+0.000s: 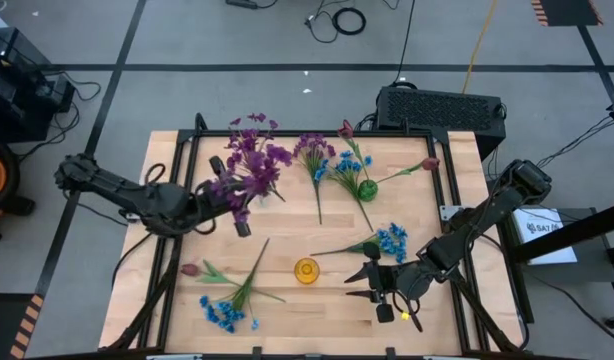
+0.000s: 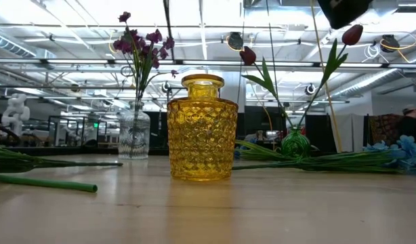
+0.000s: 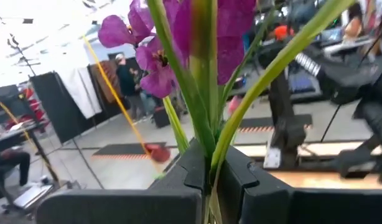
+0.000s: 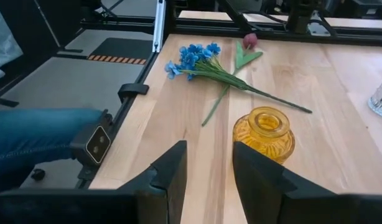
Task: Sort flowers into vase by color
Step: Put the bottom violet flowers into the transparent vase
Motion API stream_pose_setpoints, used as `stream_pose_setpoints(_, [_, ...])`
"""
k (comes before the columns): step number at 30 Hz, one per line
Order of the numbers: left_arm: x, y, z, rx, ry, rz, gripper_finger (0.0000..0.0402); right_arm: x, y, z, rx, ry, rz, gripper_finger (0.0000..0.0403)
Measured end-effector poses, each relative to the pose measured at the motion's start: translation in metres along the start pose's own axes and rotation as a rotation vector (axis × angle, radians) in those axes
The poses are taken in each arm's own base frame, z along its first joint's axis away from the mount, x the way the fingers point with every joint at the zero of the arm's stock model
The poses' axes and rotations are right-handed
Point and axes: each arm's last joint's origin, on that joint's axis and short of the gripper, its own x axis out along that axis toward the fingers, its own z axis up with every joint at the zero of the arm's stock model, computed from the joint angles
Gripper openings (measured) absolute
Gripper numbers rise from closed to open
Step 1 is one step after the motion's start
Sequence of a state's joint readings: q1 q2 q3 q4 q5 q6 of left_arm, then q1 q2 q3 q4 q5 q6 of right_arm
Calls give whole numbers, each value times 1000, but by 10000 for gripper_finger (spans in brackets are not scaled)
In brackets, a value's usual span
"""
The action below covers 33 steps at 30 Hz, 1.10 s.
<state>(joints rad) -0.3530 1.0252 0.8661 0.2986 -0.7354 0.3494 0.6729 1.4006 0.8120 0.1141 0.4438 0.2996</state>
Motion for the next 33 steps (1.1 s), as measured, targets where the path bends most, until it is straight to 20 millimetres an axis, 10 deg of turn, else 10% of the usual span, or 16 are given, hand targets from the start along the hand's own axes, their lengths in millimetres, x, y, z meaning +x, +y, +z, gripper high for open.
stream_pose_setpoints(16, [-49,21,-64,33,0,54,18,0,0,0,-15,0,0,120])
stream_pose_setpoints(33, [-61,32,-66,196,3,55,17,0,-1,-4,35,39,-14,120])
